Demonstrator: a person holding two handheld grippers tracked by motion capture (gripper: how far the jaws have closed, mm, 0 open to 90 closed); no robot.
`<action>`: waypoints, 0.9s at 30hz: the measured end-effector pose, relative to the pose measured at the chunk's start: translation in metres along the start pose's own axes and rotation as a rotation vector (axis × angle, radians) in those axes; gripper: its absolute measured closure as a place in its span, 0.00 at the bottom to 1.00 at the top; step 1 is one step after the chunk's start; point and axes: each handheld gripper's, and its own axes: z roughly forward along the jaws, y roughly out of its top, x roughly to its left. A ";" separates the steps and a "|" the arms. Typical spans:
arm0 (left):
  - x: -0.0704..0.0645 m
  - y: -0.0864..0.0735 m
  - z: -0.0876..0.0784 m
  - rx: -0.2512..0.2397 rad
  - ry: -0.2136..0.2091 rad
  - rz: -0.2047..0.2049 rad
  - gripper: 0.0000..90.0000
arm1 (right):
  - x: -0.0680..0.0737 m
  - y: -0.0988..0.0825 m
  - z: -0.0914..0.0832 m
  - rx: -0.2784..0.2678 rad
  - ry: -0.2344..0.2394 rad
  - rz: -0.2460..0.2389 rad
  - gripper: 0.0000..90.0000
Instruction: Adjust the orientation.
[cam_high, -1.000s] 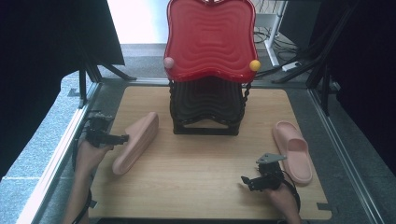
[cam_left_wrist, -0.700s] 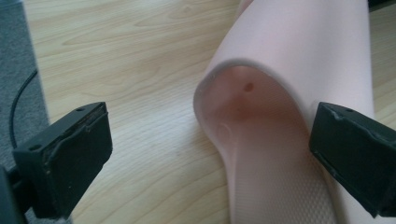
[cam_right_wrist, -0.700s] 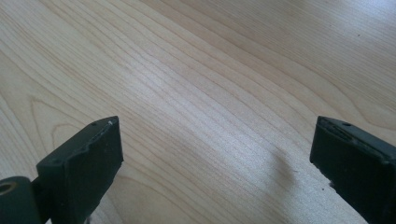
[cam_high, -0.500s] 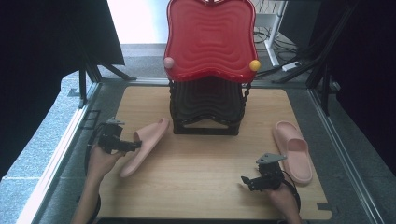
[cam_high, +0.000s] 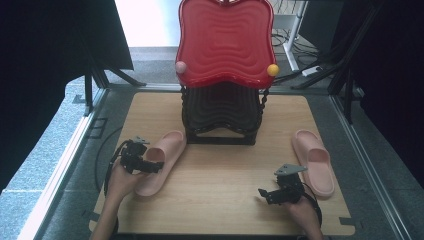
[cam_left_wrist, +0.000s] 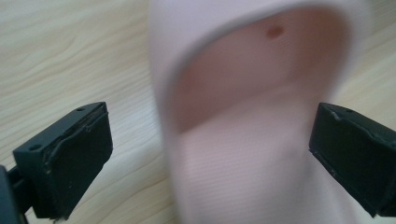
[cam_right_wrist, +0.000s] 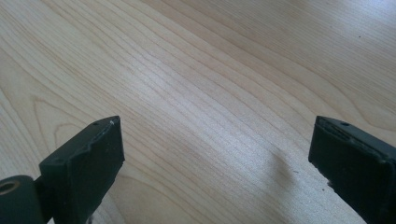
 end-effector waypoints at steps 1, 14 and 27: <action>0.001 -0.002 0.003 0.004 -0.003 -0.007 0.00 | 0.000 0.000 0.000 0.001 0.000 0.000 0.04; -0.014 0.010 0.005 -0.051 -0.036 -0.066 0.00 | 0.000 0.001 -0.002 -0.010 -0.005 0.000 0.04; -0.026 0.020 0.009 -0.052 -0.037 -0.149 0.00 | 0.000 0.001 -0.001 -0.006 0.001 -0.002 0.04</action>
